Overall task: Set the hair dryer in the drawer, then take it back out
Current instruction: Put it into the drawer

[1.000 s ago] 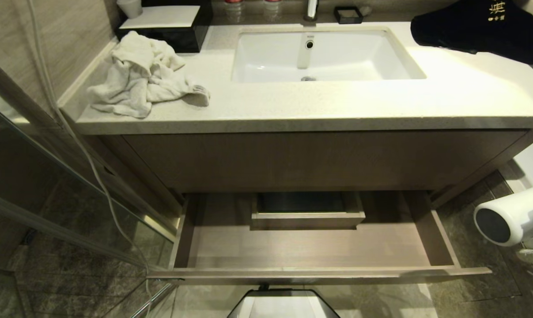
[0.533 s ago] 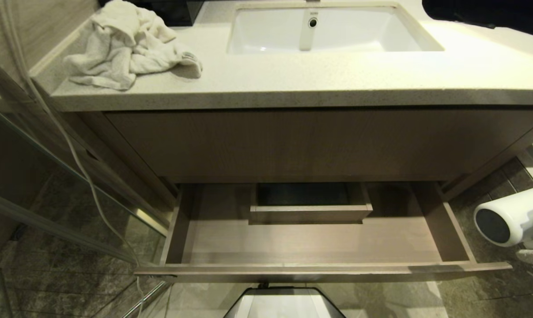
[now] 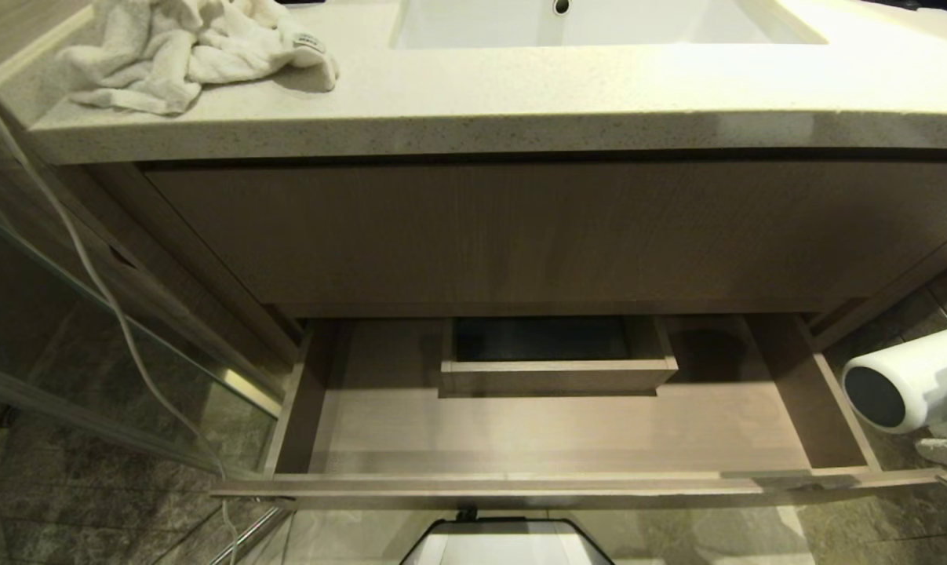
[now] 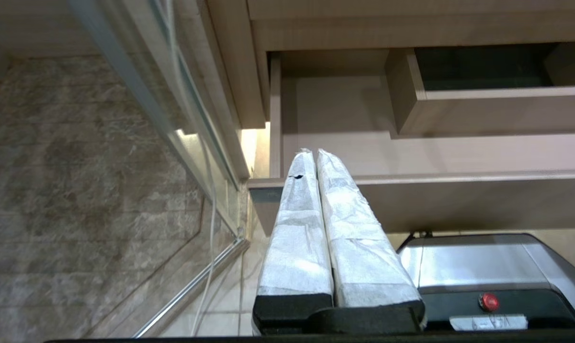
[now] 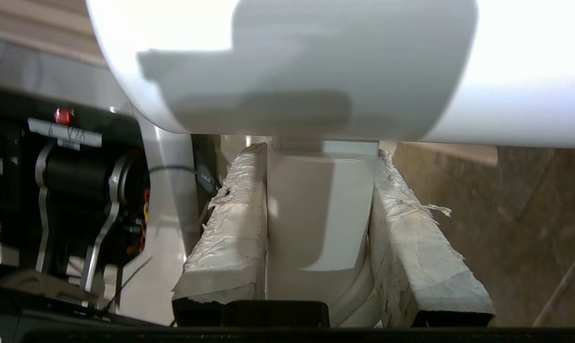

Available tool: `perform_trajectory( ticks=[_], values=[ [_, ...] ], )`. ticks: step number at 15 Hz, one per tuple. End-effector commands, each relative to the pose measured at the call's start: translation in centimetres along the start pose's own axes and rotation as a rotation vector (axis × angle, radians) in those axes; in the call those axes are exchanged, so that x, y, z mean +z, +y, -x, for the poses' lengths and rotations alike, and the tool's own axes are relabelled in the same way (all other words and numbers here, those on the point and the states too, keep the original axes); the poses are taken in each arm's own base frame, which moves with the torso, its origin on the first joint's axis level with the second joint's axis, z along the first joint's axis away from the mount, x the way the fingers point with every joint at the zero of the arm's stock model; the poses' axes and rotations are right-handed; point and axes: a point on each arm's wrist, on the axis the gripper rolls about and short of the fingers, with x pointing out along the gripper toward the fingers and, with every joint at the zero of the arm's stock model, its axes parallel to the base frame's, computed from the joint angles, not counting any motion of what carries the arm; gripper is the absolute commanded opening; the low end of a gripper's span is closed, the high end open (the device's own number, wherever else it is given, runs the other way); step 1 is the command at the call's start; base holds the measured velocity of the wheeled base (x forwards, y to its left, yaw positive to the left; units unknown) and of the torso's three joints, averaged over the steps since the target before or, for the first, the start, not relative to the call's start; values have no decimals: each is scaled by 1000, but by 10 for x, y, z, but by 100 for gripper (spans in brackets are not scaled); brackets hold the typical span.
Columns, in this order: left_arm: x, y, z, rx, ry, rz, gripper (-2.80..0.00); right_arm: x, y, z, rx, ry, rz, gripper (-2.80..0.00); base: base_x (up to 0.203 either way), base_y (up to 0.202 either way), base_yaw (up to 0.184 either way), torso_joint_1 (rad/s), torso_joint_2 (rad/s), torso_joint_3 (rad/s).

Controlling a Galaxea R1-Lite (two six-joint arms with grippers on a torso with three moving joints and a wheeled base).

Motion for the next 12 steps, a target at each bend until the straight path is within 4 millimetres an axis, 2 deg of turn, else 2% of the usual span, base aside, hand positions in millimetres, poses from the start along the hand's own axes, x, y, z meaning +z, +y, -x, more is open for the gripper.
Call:
perform_trajectory(
  ticks=[1, 5, 8, 12],
  values=[
    [0, 0, 0, 0, -1, 0, -280, 1, -2, -3, 6, 8, -1, -280, 0, 0, 0, -27, 343, 350],
    [0, 0, 0, 0, -1, 0, -280, 3, -5, -6, 5, 6, 0, -280, 0, 0, 0, -22, 389, 332],
    [0, 0, 0, 0, -1, -1, -280, 8, -14, -18, 17, 24, -9, -280, 0, 0, 0, 13, 290, 328],
    [0, 0, 0, 0, -1, 0, -280, 21, -37, -49, 53, 69, -29, -280, 0, 0, 0, 122, 113, 208]
  ],
)
